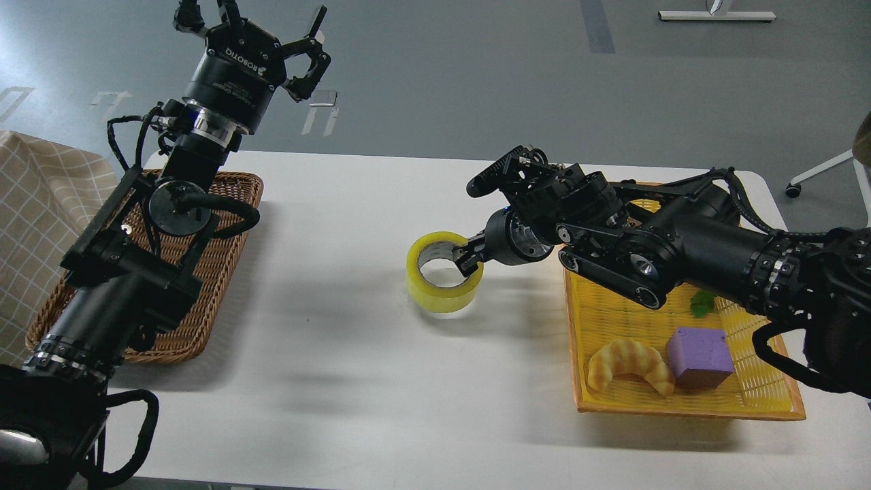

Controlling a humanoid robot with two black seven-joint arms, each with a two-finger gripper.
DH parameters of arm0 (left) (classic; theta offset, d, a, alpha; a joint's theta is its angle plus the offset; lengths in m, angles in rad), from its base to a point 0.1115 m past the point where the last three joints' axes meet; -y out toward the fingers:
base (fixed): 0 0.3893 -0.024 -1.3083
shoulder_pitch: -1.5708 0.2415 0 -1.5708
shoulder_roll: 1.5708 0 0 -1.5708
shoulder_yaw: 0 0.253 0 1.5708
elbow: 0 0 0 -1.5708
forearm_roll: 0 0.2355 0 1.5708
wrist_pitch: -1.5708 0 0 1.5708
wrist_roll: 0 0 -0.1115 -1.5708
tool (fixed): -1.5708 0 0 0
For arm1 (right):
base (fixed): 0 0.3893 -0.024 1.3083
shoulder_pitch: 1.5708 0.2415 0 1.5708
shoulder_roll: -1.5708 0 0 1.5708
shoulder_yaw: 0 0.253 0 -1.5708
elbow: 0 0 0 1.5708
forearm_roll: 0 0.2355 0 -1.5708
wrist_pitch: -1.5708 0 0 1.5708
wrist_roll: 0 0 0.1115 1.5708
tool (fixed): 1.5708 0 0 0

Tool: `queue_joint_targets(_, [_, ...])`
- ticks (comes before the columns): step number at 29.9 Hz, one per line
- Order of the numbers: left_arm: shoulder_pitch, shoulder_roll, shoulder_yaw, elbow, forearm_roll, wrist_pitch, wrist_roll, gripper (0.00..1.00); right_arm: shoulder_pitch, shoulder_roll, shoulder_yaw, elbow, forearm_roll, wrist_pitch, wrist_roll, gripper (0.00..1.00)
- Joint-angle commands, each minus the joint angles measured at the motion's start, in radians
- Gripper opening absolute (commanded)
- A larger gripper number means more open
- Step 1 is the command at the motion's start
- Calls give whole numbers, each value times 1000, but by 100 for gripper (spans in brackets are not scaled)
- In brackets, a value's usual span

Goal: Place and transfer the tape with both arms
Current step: 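Set the tape roll down on the table and release it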

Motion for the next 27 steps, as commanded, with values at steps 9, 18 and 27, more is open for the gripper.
queue_joint_targets(9, [0, 2, 0, 0, 0, 0, 0, 98, -15, 0, 0, 17, 0, 0, -1, 0])
queue_joint_targets(18, [0, 4, -5, 0, -12, 0, 0, 98, -34, 0, -4, 10, -3, 0, -1, 0])
queue_joint_targets(27, [0, 4, -5, 0, -12, 0, 1, 98, -48, 0, -4, 10, -3, 0, -1, 0])
